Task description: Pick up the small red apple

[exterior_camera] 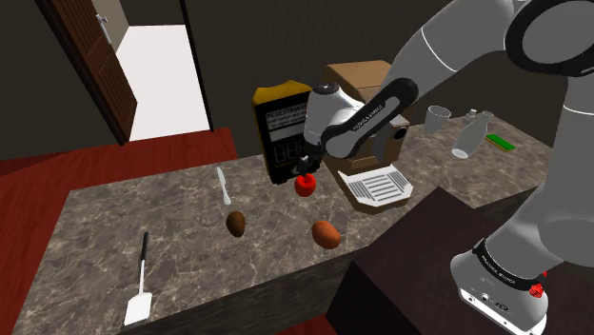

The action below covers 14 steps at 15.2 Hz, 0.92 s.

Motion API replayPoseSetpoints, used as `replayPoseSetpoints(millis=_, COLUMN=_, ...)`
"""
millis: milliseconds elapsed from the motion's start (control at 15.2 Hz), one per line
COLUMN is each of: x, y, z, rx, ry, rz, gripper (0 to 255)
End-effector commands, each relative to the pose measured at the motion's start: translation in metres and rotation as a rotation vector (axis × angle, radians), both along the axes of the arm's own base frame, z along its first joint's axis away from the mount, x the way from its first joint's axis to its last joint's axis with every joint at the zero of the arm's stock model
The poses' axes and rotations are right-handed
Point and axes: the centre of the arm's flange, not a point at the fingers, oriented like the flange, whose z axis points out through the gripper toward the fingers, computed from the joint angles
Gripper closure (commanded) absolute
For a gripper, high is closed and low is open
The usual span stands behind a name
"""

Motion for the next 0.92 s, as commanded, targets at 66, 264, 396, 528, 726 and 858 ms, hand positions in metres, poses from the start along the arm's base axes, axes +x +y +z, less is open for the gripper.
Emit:
replayPoseSetpoints(millis=66, x=0.014, y=0.005, z=-0.023, rx=-0.011, ry=-0.012, rz=0.011, gripper=0)
replayPoseSetpoints(millis=264, x=0.014, y=0.005, z=-0.039, rx=-0.011, ry=-0.012, rz=0.011, gripper=0)
replayPoseSetpoints(millis=396, x=0.014, y=0.005, z=-0.050, rx=-0.011, ry=-0.012, rz=0.011, gripper=0)
replayPoseSetpoints(millis=528, x=0.014, y=0.005, z=-0.058, rx=-0.011, ry=-0.012, rz=0.011, gripper=0)
replayPoseSetpoints(millis=726, x=0.014, y=0.006, z=-0.058, rx=-0.012, ry=-0.012, rz=0.011, gripper=255)
replayPoseSetpoints(millis=858, x=0.014, y=0.006, z=-0.058, rx=-0.012, ry=-0.012, rz=0.011, gripper=255)
